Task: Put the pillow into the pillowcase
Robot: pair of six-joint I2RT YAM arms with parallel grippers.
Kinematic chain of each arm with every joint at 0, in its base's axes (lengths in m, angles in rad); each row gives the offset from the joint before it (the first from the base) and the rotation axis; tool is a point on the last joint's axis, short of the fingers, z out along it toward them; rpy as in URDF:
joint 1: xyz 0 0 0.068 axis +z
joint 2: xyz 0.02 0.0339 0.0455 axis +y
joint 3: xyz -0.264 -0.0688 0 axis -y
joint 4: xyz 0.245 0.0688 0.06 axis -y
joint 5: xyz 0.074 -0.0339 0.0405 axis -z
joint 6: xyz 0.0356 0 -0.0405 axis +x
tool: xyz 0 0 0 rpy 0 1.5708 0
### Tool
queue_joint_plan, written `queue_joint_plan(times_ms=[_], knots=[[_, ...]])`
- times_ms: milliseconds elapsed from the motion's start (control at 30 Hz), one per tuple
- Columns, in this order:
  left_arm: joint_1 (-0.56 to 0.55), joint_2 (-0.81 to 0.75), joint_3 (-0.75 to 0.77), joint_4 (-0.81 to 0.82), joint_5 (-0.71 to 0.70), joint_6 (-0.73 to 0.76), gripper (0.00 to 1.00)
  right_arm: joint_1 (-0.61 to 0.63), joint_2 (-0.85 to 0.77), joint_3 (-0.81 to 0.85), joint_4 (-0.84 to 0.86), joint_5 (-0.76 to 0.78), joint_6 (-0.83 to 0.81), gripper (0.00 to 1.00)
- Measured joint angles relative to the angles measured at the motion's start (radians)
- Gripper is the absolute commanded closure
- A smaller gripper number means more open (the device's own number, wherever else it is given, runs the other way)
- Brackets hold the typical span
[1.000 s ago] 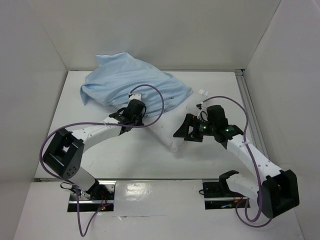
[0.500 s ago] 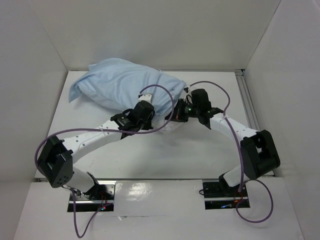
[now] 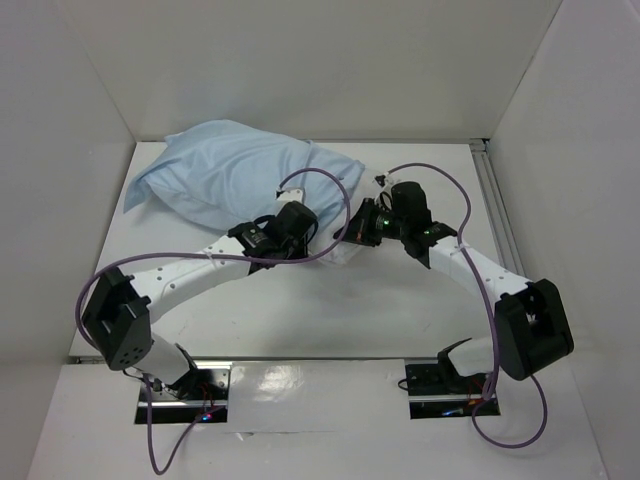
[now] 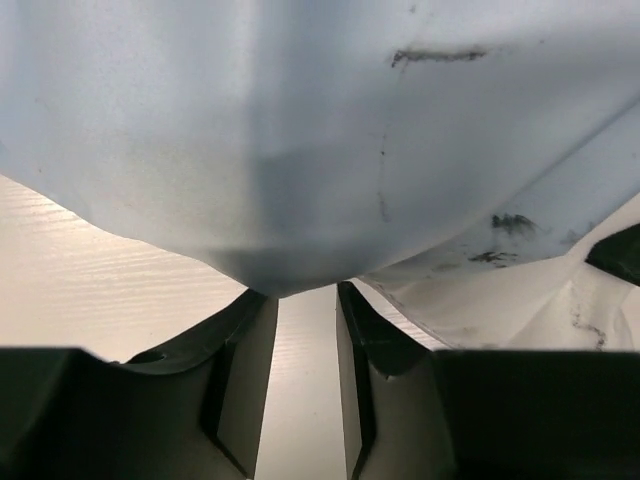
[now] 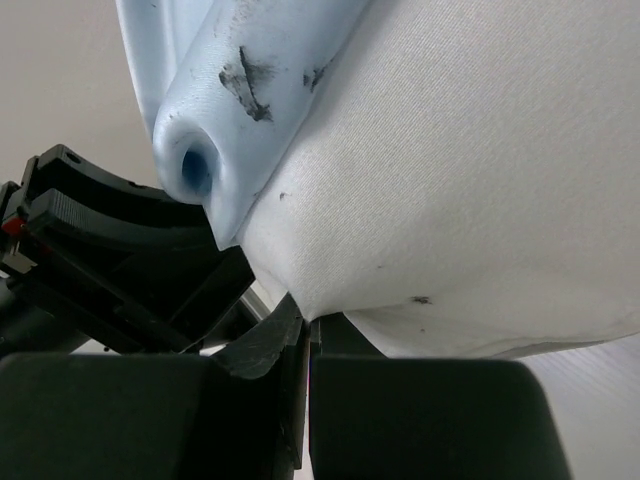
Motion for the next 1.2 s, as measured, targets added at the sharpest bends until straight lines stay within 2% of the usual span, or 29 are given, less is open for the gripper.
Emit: queue_joint_plan(times_ms=[67,167,233,267,300,367,467,533,633,733,800,833,867,933,967,1033,1200], knots=[[-0.002,0.005,0.009,-0.010,-0.005,-0.002,0.57,0.000,0.000,-0.002,0.001,0.002,-0.003,1.00],[-0.002,0.016,0.020,-0.018,-0.013,-0.016,0.69,0.000,0.000,-0.003,0.000,0.002,-0.004,1.00],[-0.002,0.021,0.023,-0.027,-0.027,-0.022,0.55,0.000,0.000,-0.003,0.001,0.002,-0.004,1.00],[-0.002,0.024,0.024,-0.035,-0.033,-0.023,0.42,0.000,0.000,-0.003,0.001,0.002,-0.004,1.00],[-0.002,0.028,0.027,-0.043,-0.043,-0.026,0.25,0.000,0.000,-0.003,0.000,0.003,-0.004,1.00],[-0.002,0.036,0.028,-0.059,-0.075,-0.037,0.19,0.000,0.000,-0.003,0.000,0.003,-0.004,1.00],[-0.002,0.049,0.023,-0.062,-0.105,-0.044,0.18,0.000,0.000,-0.003,-0.001,0.003,-0.005,1.00],[-0.002,0.052,0.004,-0.042,-0.113,-0.044,0.22,0.000,0.000,-0.003,-0.002,0.004,-0.008,1.00],[-0.002,0.053,-0.051,0.005,-0.117,-0.038,0.34,0.000,0.000,-0.003,-0.004,0.004,-0.012,1.00],[-0.002,0.057,-0.077,0.035,-0.129,-0.021,0.37,0.000,0.000,-0.003,-0.005,0.004,-0.015,1.00],[-0.002,0.076,-0.077,0.061,-0.148,-0.017,0.43,0.000,0.000,-0.003,-0.005,0.004,-0.015,1.00],[-0.002,0.087,-0.076,0.068,-0.157,-0.016,0.51,0.000,0.000,-0.003,-0.006,0.004,-0.016,1.00],[-0.002,0.098,-0.074,0.072,-0.165,-0.016,0.54,0.000,0.000,-0.002,-0.008,0.004,-0.019,1.00],[-0.002,0.116,-0.066,0.072,-0.182,-0.010,0.66,0.000,0.000,-0.001,-0.013,0.004,-0.023,1.00],[-0.003,0.121,-0.064,0.074,-0.189,-0.001,0.80,0.000,0.000,-0.001,-0.014,0.005,-0.025,1.00],[-0.002,0.123,-0.056,0.070,-0.199,0.005,0.98,0.000,0.000,-0.001,-0.018,0.006,-0.027,1.00],[0.000,0.123,-0.016,0.060,-0.217,0.008,1.00,0.000,0.000,-0.001,-0.020,0.006,-0.030,1.00]])
